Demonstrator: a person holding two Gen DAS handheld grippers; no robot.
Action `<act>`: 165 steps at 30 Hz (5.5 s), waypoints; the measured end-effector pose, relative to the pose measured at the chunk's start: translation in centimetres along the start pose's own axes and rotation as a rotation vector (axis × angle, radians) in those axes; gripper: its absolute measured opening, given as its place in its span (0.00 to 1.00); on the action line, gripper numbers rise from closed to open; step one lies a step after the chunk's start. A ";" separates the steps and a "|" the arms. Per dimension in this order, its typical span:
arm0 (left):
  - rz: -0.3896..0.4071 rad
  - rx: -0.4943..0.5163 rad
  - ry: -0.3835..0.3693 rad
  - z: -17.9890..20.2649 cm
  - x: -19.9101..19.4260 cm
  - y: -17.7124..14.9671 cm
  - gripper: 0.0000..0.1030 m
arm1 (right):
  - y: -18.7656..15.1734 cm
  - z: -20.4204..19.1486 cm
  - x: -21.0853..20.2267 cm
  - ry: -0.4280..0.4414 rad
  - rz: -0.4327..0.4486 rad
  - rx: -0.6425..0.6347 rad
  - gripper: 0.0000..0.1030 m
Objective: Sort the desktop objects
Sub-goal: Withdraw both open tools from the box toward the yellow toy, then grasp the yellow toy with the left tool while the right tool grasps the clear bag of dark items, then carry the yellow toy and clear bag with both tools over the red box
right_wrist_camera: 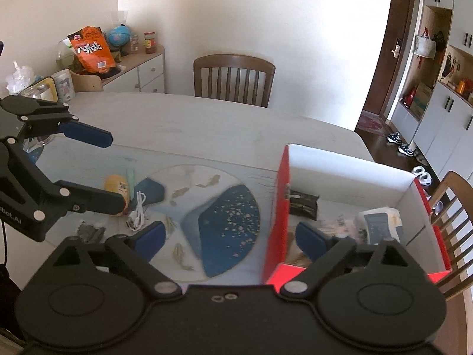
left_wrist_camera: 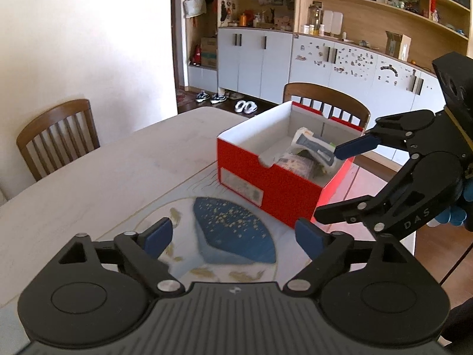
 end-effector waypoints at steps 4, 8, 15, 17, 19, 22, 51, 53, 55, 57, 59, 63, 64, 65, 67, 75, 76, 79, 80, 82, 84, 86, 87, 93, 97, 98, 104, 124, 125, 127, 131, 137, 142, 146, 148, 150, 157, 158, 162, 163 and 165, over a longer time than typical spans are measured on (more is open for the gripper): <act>-0.003 -0.025 0.021 -1.7 -0.5 -1.3 0.98 | -0.2 -1.1 0.5 0.003 -0.001 0.012 0.96; -0.013 -0.038 0.037 -3.5 -0.8 -2.5 0.98 | -0.5 -2.2 1.1 0.002 -0.002 0.026 0.96; -0.033 -0.060 0.059 -6.1 -1.0 -4.6 0.98 | -1.0 -4.5 1.9 0.018 -0.015 0.031 0.96; -0.038 -0.059 0.070 -6.9 -0.9 -5.1 0.98 | -1.0 -5.0 2.1 0.021 -0.018 0.030 0.96; -0.046 -0.062 0.077 -7.7 -0.8 -5.7 0.98 | -1.0 -5.6 2.2 0.027 -0.020 0.027 0.96; -0.054 -0.068 0.083 -8.7 -0.5 -6.4 0.98 | -0.8 -6.3 2.3 0.028 -0.020 0.023 0.96; -0.058 -0.077 0.047 -12.5 3.6 -9.7 0.98 | -2.8 -16.0 5.7 0.025 -0.048 0.018 0.94; -0.057 -0.074 0.042 -12.4 3.9 -9.8 0.98 | -3.0 -16.6 6.1 0.021 -0.046 0.013 0.94; -0.060 -0.071 0.036 -12.3 4.3 -10.0 0.98 | -3.2 -17.3 6.6 0.027 -0.054 0.009 0.94; -0.061 -0.065 0.030 -12.2 4.5 -10.2 0.98 | -3.6 -18.0 7.1 0.032 -0.067 0.006 0.93; -0.060 -0.059 0.024 -12.1 4.7 -10.4 0.98 | -3.8 -18.7 7.6 0.051 -0.080 0.002 0.92; -0.063 -0.052 0.019 -12.1 5.3 -10.6 0.98 | -4.4 -20.2 8.7 0.073 -0.103 -0.024 0.91; -0.065 -0.053 0.019 -12.1 5.4 -10.7 0.98 | -4.5 -20.4 9.0 0.072 -0.107 -0.028 0.90; -0.066 -0.054 0.018 -12.2 5.6 -10.7 0.98 | -4.7 -20.6 9.3 0.072 -0.115 -0.029 0.89; -0.066 -0.057 0.015 -12.3 5.8 -10.8 0.98 | -5.0 -20.7 9.9 0.074 -0.128 -0.024 0.88; -0.068 -0.025 -0.005 -12.0 6.8 -11.3 0.98 | -5.7 -20.9 11.2 0.066 -0.160 -0.026 0.80; -0.069 -0.024 -0.005 -12.0 7.0 -11.4 0.98 | -5.7 -20.9 11.3 0.064 -0.163 -0.031 0.78; -0.067 -0.022 -0.004 -12.0 7.4 -11.5 0.97 | -5.7 -20.9 11.4 0.063 -0.168 -0.034 0.75; -0.065 -0.019 -0.004 -12.0 7.4 -11.5 0.97 | -5.7 -21.0 11.4 0.061 -0.169 -0.036 0.73; -0.060 -0.014 -0.010 -12.0 7.5 -11.5 0.97 | -5.7 -21.0 11.4 0.060 -0.169 -0.041 0.71; -0.059 -0.004 -0.014 -11.8 7.6 -11.5 0.95 | -5.7 -21.0 11.5 0.061 -0.173 -0.041 0.68; -0.063 0.002 -0.019 -11.7 7.7 -11.6 0.93 | -5.7 -20.9 11.6 0.061 -0.176 -0.040 0.67; -0.064 0.004 -0.018 -11.7 7.8 -11.6 0.92 | -5.7 -20.9 11.7 0.065 -0.179 -0.040 0.66; -0.080 0.022 -0.009 -11.6 8.1 -12.1 0.82 | -5.8 -21.0 11.8 0.070 -0.185 -0.050 0.58; -0.090 0.035 0.005 -11.6 8.2 -12.5 0.78 | -5.9 -21.0 11.8 0.066 -0.186 -0.056 0.54; -0.094 0.037 0.013 -11.7 8.2 -12.6 0.75 | -5.9 -21.0 11.7 0.067 -0.185 -0.057 0.53; -0.095 0.037 0.019 -11.7 8.1 -12.5 0.74 | -6.0 -21.0 11.6 0.064 -0.186 -0.058 0.44; -0.076 -0.010 0.038 -11.4 6.0 -11.2 0.72 | -6.3 -19.0 10.1 0.041 -0.183 -0.027 0.28; -0.074 -0.013 0.040 -11.4 5.8 -11.0 0.72 | -6.3 -18.8 10.0 0.038 -0.182 -0.022 0.27; -0.070 -0.018 0.047 -11.4 5.5 -10.7 0.72 | -6.3 -18.3 9.7 0.027 -0.177 -0.016 0.27; -0.060 -0.025 0.055 -11.0 5.0 -10.0 0.72 | -6.0 -17.3 8.7 0.008 -0.157 -0.001 0.24; -0.061 -0.034 0.060 -10.4 4.4 -9.4 0.72 | -5.7 -15.5 7.5 -0.018 -0.132 0.014 0.23; -0.051 -0.047 0.057 -9.5 3.7 -8.4 0.72 | -5.1 -14.0 6.3 -0.033 -0.103 0.026 0.23; -0.045 -0.050 0.052 -8.6 3.1 -7.7 0.72 | -4.6 -12.7 5.1 -0.040 -0.081 0.038 0.23; -0.040 -0.054 0.050 -8.2 2.8 -7.2 0.72 | -4.4 -12.0 4.6 -0.045 -0.074 0.043 0.23; -0.035 -0.056 0.048 -7.7 2.5 -6.8 0.72 | -4.2 -11.3 3.9 -0.052 -0.065 0.049 0.23; -0.023 -0.057 0.034 -6.0 1.5 -5.1 0.72 | -3.5 -9.0 1.8 -0.065 -0.044 0.076 0.23; -0.021 -0.054 0.033 -5.7 1.5 -4.9 0.72 | -3.3 -8.7 1.6 -0.066 -0.041 0.077 0.23; -0.023 -0.066 0.023 -4.7 1.4 -3.8 0.72 | -2.8 -7.1 0.3 -0.079 -0.025 0.080 0.23; -0.022 -0.069 0.021 -4.5 1.4 -3.5 0.72 | -2.7 -6.7 0.1 -0.083 -0.020 0.083 0.23; -0.015 -0.065 0.016 -3.9 1.3 -2.7 0.72 | -2.5 -5.7 -0.4 -0.093 -0.011 0.090 0.23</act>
Point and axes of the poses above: each gripper's, at about its wrist camera, not at the fingertips, and x roughly the way its jaws point, z to its right, y to its top, the point moved 9 cm from there along x, roughly the way its jaws point, and after that the axes turned 1 degree about z, right-handed, at the moved point
